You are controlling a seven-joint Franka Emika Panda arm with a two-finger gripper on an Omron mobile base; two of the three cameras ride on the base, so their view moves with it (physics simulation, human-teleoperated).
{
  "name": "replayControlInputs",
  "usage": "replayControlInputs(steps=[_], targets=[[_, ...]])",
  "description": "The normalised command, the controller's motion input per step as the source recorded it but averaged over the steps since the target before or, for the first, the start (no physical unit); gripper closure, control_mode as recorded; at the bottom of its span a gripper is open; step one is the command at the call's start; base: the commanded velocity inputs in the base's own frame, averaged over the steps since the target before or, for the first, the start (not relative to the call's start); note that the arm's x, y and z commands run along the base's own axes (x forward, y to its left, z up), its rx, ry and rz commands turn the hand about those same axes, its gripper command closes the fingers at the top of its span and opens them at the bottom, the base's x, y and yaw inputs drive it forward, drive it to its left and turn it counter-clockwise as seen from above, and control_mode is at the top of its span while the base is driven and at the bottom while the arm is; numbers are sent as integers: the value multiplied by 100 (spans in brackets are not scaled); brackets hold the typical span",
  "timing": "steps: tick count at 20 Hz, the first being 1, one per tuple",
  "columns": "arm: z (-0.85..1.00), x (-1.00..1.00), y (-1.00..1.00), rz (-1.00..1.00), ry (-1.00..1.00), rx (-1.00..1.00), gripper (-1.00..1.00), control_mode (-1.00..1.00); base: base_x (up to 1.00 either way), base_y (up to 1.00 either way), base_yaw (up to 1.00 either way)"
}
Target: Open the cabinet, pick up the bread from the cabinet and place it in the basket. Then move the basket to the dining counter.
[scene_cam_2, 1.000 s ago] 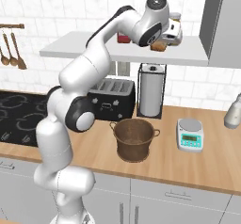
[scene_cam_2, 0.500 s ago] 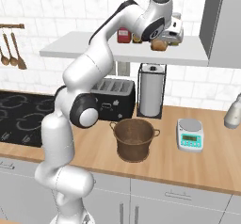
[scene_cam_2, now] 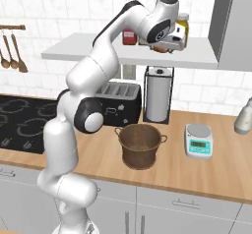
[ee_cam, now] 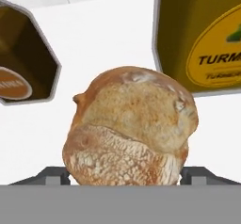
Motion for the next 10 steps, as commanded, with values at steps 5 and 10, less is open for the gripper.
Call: replayControlInputs(steps=[5, 10], targets=[[-49, 0, 13, 8, -5, 4, 100, -100, 0, 0, 0], [-4, -52, 8, 1, -15, 5, 100, -100, 0, 0, 0]])
